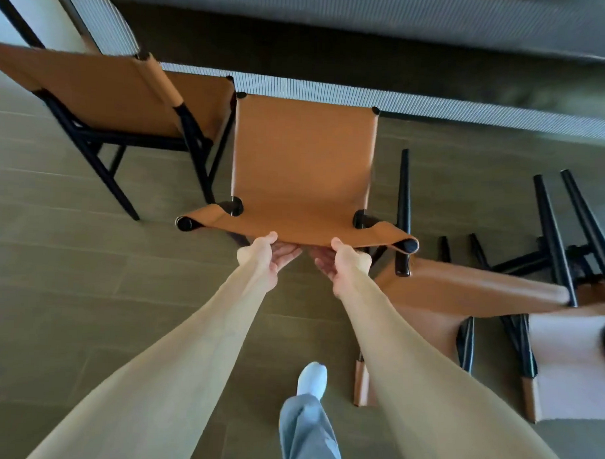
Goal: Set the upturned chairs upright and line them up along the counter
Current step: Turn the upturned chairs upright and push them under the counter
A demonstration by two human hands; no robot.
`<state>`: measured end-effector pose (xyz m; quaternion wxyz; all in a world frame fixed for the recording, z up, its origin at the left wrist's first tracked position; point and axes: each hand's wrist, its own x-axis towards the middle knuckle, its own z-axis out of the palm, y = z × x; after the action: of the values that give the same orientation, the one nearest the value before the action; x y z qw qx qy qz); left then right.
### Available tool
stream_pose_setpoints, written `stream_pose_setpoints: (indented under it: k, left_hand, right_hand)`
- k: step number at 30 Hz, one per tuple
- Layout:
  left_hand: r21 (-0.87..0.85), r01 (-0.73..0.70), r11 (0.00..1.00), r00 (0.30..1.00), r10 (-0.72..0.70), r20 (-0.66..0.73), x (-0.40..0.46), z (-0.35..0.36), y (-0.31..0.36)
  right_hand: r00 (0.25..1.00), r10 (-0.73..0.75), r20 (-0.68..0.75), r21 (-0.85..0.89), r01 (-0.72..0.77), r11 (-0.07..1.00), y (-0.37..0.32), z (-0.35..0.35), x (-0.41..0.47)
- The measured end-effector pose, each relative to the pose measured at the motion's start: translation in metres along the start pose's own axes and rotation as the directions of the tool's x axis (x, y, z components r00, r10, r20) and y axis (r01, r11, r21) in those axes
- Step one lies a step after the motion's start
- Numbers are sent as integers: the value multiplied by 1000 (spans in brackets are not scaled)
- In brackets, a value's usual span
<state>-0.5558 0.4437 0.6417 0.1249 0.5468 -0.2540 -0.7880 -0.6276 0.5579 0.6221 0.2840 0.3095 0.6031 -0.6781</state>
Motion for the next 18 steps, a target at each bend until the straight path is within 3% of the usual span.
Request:
stream_pose_setpoints:
  k: [7, 18]
  left_hand:
    - [51, -106, 993, 993, 103, 53, 59, 91, 75]
    - [146, -121, 982, 992, 115, 50, 133, 181, 145]
  right_hand:
    - [996, -71, 49, -108, 76, 991, -101, 72, 59]
    - [992, -129, 13, -182, 129, 975, -180, 144, 124]
